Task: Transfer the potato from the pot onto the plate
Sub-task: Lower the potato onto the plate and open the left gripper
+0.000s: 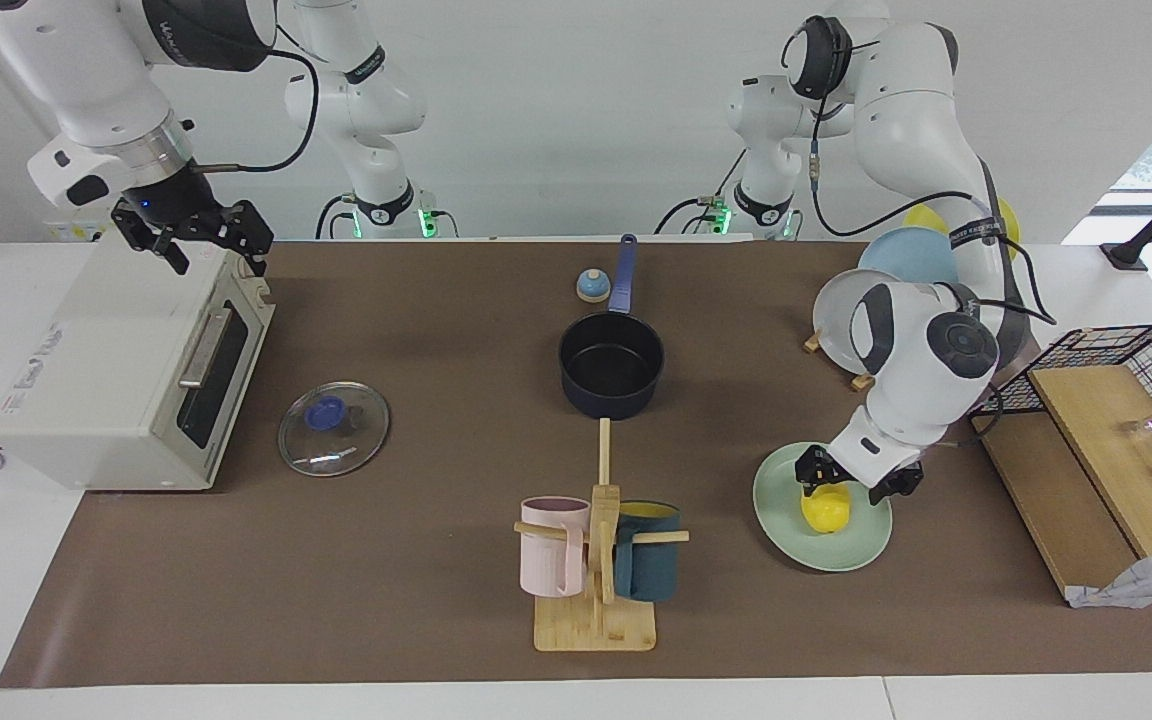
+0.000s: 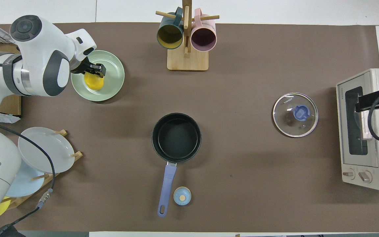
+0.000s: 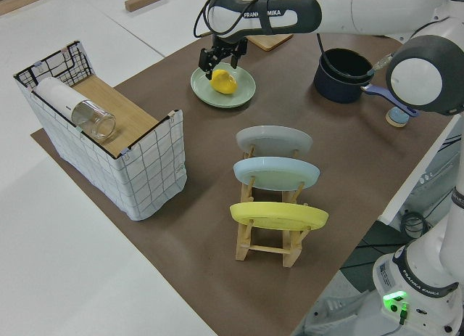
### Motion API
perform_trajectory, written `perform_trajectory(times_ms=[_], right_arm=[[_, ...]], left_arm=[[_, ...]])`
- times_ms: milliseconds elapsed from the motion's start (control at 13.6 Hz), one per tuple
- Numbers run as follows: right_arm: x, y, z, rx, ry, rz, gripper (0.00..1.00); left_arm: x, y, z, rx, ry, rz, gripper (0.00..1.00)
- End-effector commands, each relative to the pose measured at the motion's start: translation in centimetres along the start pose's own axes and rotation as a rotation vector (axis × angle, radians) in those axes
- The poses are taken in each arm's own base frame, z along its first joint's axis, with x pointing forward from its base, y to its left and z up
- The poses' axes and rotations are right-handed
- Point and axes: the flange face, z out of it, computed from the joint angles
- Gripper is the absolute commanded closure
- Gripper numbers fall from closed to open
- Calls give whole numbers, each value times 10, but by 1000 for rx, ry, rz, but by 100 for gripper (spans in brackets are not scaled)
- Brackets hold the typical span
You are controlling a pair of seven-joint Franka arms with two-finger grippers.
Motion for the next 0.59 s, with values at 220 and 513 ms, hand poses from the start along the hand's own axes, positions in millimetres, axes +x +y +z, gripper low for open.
perform_trajectory(times_ms=[220, 513], right_arm=[[-1, -5, -1, 15, 8, -26, 0], [-1, -5, -1, 15, 8, -25, 0]], left_arm=[[-23, -9, -111, 18, 31, -7, 0], [-68, -11, -212, 27, 8, -28, 0]])
